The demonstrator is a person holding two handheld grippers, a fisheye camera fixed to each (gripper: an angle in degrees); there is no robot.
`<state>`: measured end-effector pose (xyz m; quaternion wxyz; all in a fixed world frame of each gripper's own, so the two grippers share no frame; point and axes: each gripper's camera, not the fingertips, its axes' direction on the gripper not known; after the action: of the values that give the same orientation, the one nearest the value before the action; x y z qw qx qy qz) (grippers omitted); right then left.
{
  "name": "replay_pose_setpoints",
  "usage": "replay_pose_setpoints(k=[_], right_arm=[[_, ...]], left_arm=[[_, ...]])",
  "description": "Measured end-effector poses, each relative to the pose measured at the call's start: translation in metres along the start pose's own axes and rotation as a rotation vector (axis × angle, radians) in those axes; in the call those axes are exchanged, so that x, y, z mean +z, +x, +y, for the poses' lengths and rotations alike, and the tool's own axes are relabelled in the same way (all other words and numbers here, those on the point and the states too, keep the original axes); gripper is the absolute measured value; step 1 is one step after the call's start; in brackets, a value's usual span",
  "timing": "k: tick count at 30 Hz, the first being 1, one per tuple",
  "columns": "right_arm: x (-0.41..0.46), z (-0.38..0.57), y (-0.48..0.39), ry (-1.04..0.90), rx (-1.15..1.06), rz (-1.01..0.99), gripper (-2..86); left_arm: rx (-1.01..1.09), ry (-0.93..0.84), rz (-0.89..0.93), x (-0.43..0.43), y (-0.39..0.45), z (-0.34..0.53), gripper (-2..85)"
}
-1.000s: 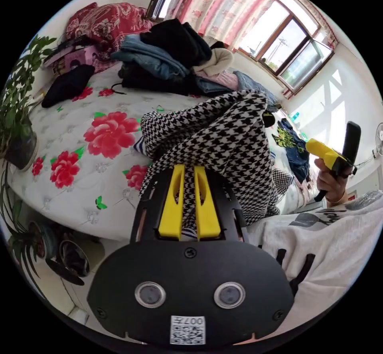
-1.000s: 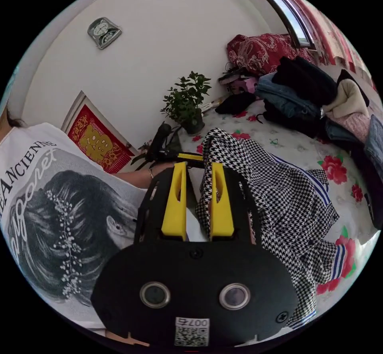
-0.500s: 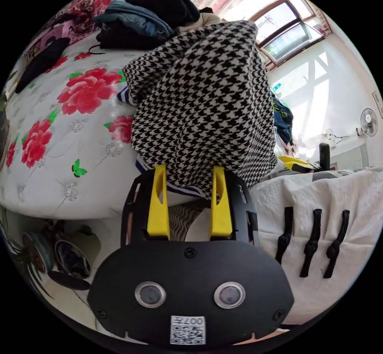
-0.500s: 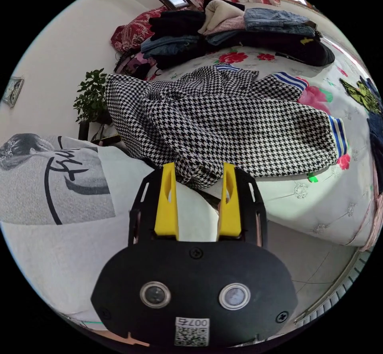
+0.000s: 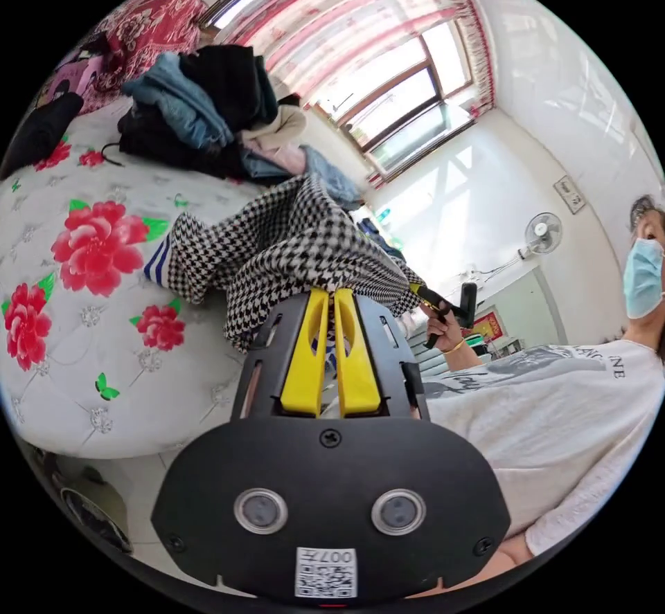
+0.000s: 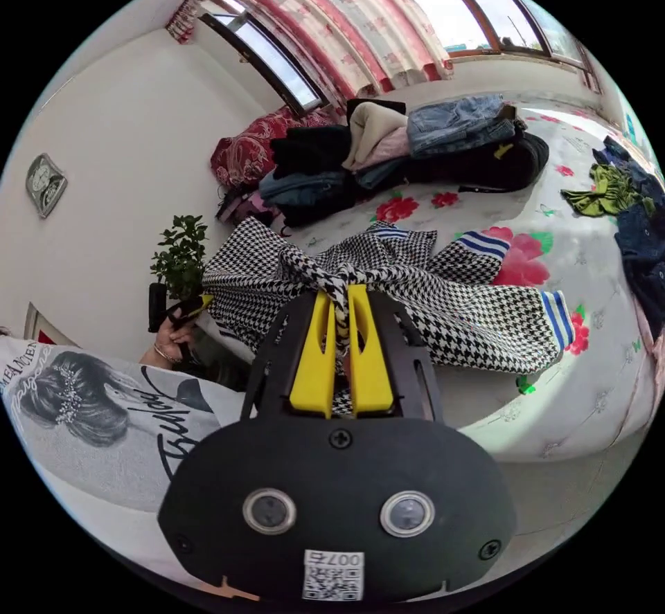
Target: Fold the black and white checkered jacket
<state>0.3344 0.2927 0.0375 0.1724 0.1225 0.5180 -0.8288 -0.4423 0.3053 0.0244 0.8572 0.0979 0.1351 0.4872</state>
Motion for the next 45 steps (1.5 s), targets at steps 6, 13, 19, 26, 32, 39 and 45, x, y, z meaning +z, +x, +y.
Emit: replay_pose_setpoints(k=[6, 13, 19, 26, 32, 39, 45], right_arm=[[-0.136, -0.033, -0.076, 0.303, -0.245, -0.029, 3.0], [-0.301, -0.012, -0.158, 0.751, -0.559, -0.053, 2.1], [-0.359, -0.023, -0.193, 0.928, -0.667, -0.055, 2.3], [-0.278, -0.133, -0.183, 0.69, -0.496, 0.289, 4.8], [-0.125, -0.169, -0.038, 0.181, -0.149, 0.354, 8.0], [0.008, -0.079, 0.034, -0.179, -0.008, 0.263, 9.8], [0.112, -0.094, -0.011, -0.396, -0.155, 0.214, 11.0]], left_arm=[[0.194, 0.246, 0.078, -0.07, 0.112, -0.007, -0.9], [0.623, 0.676, 0.175, -0.163, 0.287, 0.001, -0.9], [0.753, 0.899, 0.025, -0.185, 0.379, 0.001, -0.8], [0.525, 0.633, -0.268, -0.097, 0.329, -0.156, 3.6], [0.133, 0.232, -0.487, 0.019, 0.141, -0.196, 13.2], [0.012, -0.159, -0.558, 0.119, 0.025, -0.073, 13.9], [-0.013, -0.372, -0.545, 0.192, -0.023, -0.064, 15.5]])
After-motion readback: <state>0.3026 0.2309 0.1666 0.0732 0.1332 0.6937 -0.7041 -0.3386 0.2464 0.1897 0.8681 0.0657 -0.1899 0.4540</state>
